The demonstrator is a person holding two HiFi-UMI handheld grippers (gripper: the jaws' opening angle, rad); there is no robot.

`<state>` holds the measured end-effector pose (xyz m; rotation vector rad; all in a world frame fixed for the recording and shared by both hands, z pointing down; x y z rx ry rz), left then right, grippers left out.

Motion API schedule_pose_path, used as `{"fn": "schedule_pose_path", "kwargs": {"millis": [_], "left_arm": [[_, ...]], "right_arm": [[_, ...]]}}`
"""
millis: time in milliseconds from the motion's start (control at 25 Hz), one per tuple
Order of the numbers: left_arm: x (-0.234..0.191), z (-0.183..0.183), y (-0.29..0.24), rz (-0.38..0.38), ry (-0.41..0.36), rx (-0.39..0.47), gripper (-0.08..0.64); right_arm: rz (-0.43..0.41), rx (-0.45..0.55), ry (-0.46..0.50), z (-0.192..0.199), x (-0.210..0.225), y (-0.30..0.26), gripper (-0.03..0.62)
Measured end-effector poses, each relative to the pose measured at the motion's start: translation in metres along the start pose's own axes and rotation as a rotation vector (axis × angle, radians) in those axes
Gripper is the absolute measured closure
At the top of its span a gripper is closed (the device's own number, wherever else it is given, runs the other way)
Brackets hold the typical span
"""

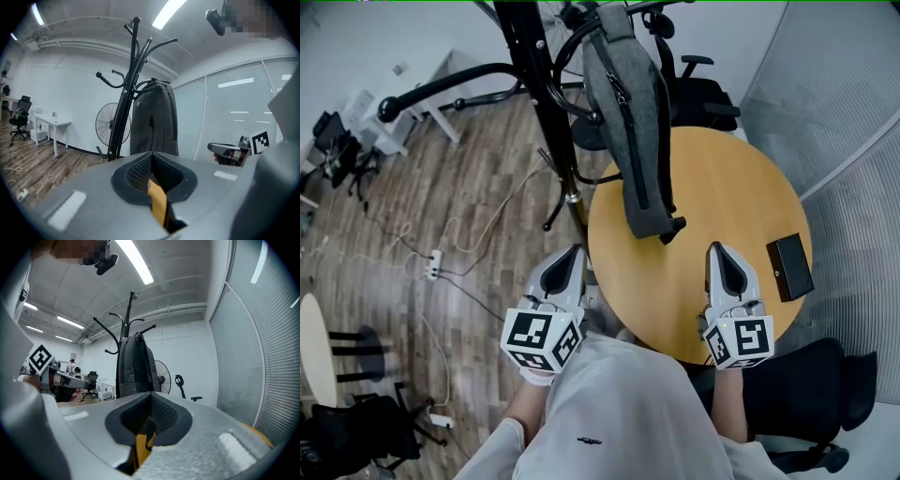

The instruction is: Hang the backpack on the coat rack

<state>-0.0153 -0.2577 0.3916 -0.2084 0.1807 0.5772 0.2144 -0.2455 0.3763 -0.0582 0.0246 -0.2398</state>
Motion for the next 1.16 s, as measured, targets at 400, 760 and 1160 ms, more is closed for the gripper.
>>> {"fn": "schedule_pose_path", "kwargs": {"millis": [400, 760, 1160], "left_arm": [[0.001, -0.003, -0.001, 0.003, 0.003, 0.008, 0.541], [0.002, -0.001, -0.001, -0.001, 0.008, 0.009, 0.541], [0.005, 0.005, 0.002, -0.005, 0.015, -0.001, 0.541]], "right_arm": [[-0.020, 0.000, 0.005, 0.000, -0.004, -0.002, 0.601], [-0.034, 0.003, 0.002, -0.003, -0.010, -0.004, 0.601], [-0.046, 0.004, 0.003, -0.002, -0.016, -0.005, 0.601]]}}
Point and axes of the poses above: the fingertips, and each gripper's own axes: y backward along the fingers, x to its right, z out of its underside, the point moved 1 cm from there along y, backward along the fingers, and after that the axes turned 5 degrees about z, right-handed, at the moved point
